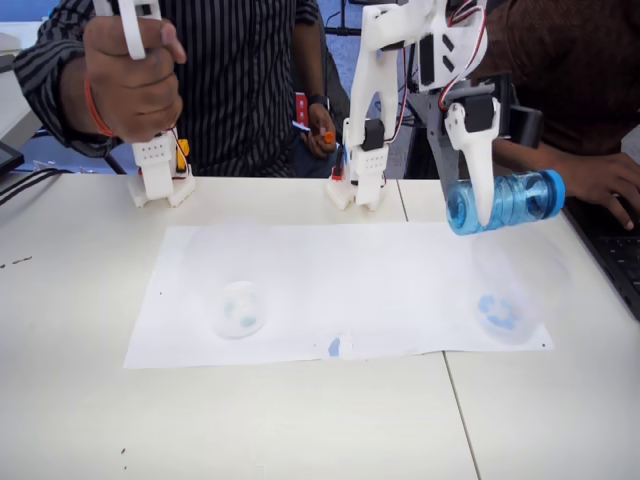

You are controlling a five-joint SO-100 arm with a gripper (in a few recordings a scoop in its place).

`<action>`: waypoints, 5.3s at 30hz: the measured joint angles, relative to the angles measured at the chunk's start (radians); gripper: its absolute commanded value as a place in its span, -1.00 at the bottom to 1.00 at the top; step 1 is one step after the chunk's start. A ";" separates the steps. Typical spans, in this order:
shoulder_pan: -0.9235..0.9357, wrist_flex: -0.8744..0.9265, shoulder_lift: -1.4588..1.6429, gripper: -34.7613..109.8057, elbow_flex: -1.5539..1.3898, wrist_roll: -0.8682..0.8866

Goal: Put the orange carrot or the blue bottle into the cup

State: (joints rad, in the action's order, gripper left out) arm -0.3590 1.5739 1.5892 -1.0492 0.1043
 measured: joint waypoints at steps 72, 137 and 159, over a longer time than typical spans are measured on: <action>-0.201 -0.002 -0.002 0.04 0.044 -0.023; 0.316 -0.052 0.891 -0.34 -0.663 -0.049; 0.342 -0.538 1.559 -0.34 -1.726 -0.135</action>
State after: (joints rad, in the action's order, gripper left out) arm -0.0169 1.0354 3.1477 -2.7750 -0.0307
